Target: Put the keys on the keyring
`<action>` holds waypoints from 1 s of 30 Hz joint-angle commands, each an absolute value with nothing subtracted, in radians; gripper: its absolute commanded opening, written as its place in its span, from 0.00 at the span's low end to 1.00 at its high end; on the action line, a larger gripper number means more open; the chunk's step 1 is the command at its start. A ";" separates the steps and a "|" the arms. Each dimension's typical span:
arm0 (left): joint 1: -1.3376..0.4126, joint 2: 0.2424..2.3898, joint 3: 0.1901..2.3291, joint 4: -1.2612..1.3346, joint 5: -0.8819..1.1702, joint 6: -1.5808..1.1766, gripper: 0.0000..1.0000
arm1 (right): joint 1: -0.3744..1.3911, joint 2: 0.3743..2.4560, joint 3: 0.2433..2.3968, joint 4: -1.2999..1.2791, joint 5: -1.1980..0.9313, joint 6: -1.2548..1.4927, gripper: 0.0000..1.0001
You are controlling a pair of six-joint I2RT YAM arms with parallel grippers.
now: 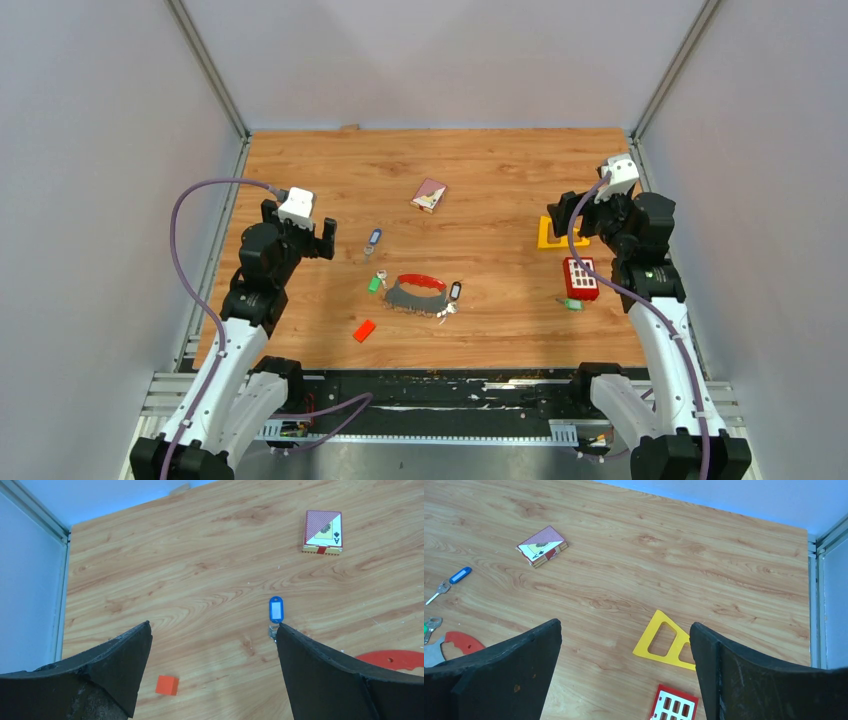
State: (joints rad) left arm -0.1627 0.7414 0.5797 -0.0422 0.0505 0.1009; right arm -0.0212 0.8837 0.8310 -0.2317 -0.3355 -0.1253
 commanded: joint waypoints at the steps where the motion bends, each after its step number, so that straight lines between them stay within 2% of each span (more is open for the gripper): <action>1: -0.158 0.731 0.600 -0.037 0.048 0.086 1.00 | -0.022 0.877 0.835 -0.189 -0.357 -0.136 1.00; 15: -0.158 0.721 0.624 -0.076 0.039 0.096 1.00 | -0.024 0.848 0.864 -0.218 -0.394 -0.167 1.00; 17: -0.158 0.727 0.655 -0.139 0.083 0.142 1.00 | -0.023 0.851 0.870 -0.262 -0.524 -0.240 1.00; 20: -0.158 0.751 0.717 -0.255 0.297 0.288 1.00 | 0.010 0.865 0.866 -0.294 -0.667 -0.285 1.00; 23: -0.158 0.800 0.753 -0.358 0.404 0.354 1.00 | 0.168 0.911 0.884 -0.386 -0.624 -0.395 1.00; 25: -0.158 0.815 0.754 -0.407 0.457 0.403 1.00 | 0.337 0.947 0.878 -0.441 -0.487 -0.494 1.00; 30: -0.158 0.755 0.664 -0.387 0.531 0.465 0.96 | 0.630 1.066 0.830 -0.468 -0.385 -0.610 0.99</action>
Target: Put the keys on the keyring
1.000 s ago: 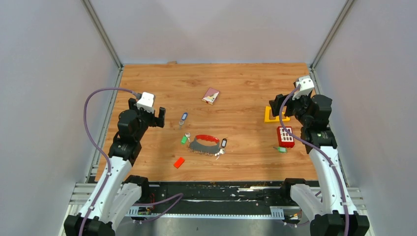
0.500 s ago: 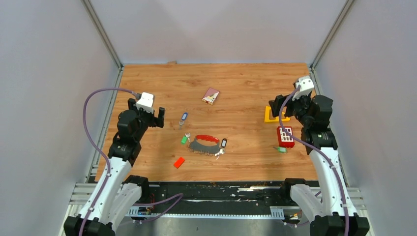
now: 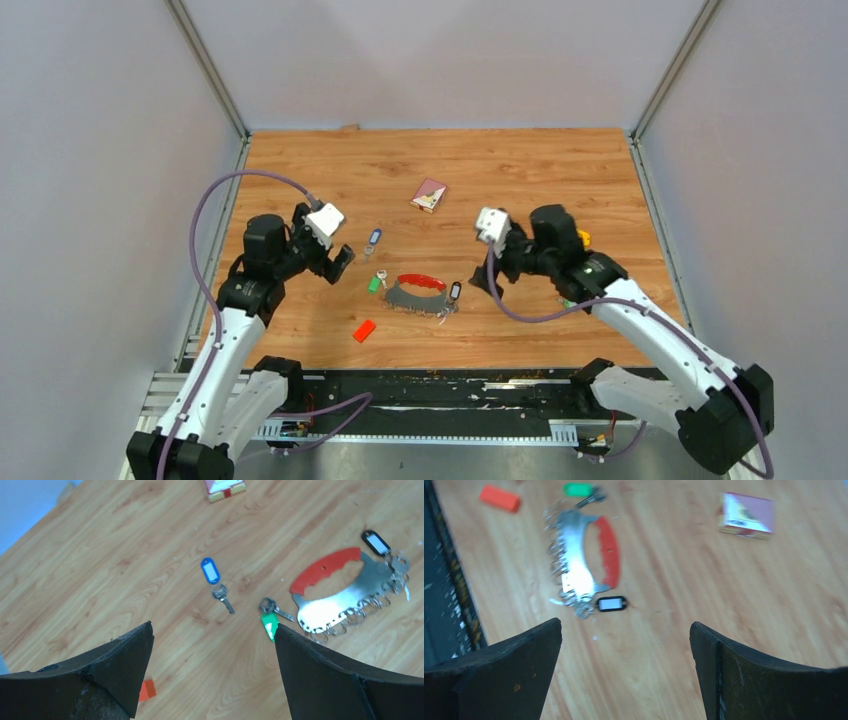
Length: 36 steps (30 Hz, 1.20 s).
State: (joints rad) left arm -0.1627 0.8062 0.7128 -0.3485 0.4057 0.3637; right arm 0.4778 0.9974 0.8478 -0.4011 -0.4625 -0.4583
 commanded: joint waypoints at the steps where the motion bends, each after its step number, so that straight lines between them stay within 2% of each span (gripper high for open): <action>1: -0.158 0.734 0.642 -0.375 0.545 0.476 0.96 | 0.666 1.096 0.831 -0.462 -0.383 -0.619 0.99; 4: -0.158 0.708 0.602 -0.343 0.567 0.472 0.93 | 0.765 1.185 0.850 -0.436 -0.377 -0.629 0.97; 8: -0.158 0.729 0.598 -0.334 0.552 0.452 0.84 | 0.845 1.335 0.919 -0.408 -0.416 -0.632 0.90; 13: -0.158 0.714 0.596 -0.326 0.484 0.433 0.79 | 0.879 1.541 1.021 -0.416 -0.480 -0.691 0.76; 18: -0.158 0.714 0.594 -0.307 0.409 0.410 0.75 | 0.891 1.689 1.104 -0.445 -0.482 -0.729 0.70; 36: -0.158 0.705 0.587 -0.301 0.390 0.412 0.74 | 0.902 1.800 1.152 -0.464 -0.457 -0.750 0.56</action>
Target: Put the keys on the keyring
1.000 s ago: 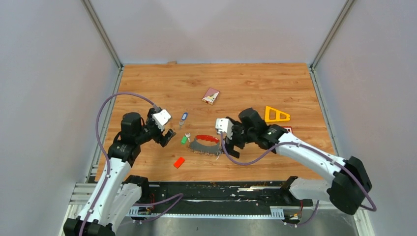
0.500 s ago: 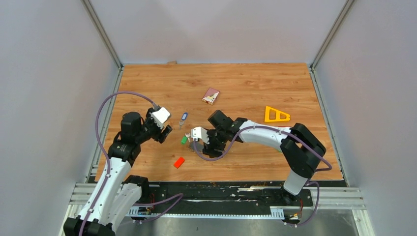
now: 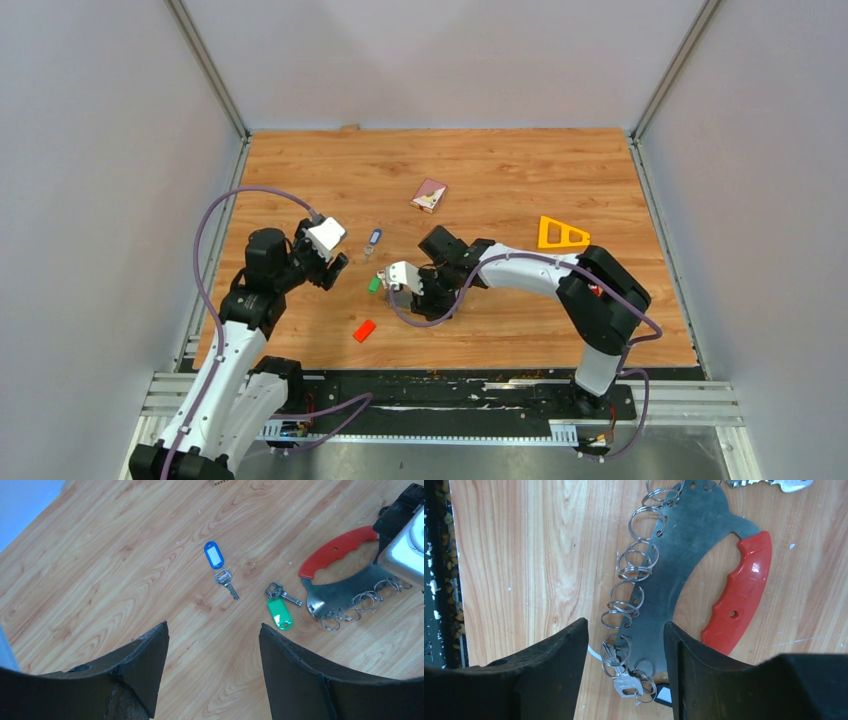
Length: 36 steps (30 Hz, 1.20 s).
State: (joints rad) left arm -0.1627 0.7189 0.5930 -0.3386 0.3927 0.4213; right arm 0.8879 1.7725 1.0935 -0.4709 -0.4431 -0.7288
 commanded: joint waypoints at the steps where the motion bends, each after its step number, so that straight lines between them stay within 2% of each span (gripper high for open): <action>1: -0.158 0.704 0.586 -0.300 0.388 0.412 0.74 | 0.907 1.810 1.154 -0.466 -0.459 -0.751 0.55; 7: -0.158 0.704 0.583 -0.300 0.391 0.415 0.74 | 0.929 1.844 1.168 -0.479 -0.462 -0.755 0.48; 9: -0.158 0.703 0.583 -0.301 0.393 0.414 0.74 | 0.930 1.849 1.170 -0.486 -0.458 -0.760 0.42; 15: -0.158 0.702 0.582 -0.301 0.405 0.415 0.74 | 0.925 1.801 1.173 -0.525 -0.435 -0.778 0.19; 19: -0.158 0.707 0.582 -0.298 0.429 0.416 0.74 | 0.911 1.751 1.177 -0.543 -0.427 -0.778 0.00; 30: -0.158 0.759 0.582 -0.258 0.530 0.473 0.72 | 0.859 1.636 1.140 -0.504 -0.369 -0.740 0.01; 36: -0.158 0.772 0.572 -0.242 0.490 0.452 0.74 | 0.852 1.756 1.243 -0.385 -0.255 -0.552 0.30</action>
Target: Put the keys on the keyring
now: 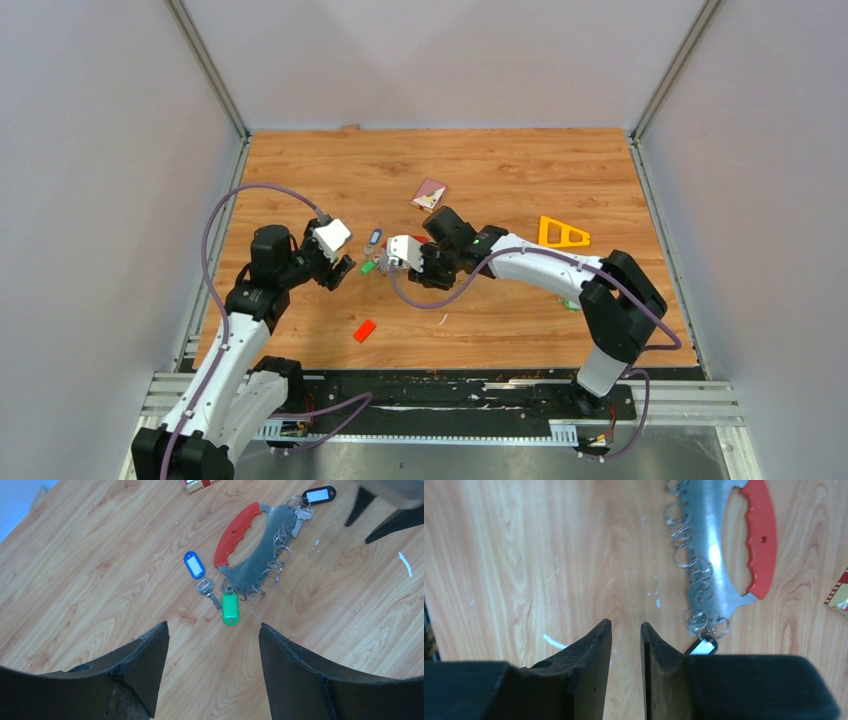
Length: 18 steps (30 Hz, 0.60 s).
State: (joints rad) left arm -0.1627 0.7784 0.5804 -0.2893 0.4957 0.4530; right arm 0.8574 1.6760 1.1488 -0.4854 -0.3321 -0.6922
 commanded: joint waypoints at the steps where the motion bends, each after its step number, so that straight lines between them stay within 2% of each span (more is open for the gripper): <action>1: -0.158 0.764 0.569 -0.248 0.477 0.450 0.74 | 0.850 1.792 1.282 -0.381 -0.239 -0.517 0.33; 8: -0.158 0.715 0.539 -0.278 0.419 0.443 0.75 | 0.810 1.986 1.438 -0.396 -0.184 -0.348 0.35; 18: -0.158 0.708 0.529 -0.277 0.426 0.443 0.75 | 0.757 2.055 1.485 -0.430 -0.206 -0.339 0.35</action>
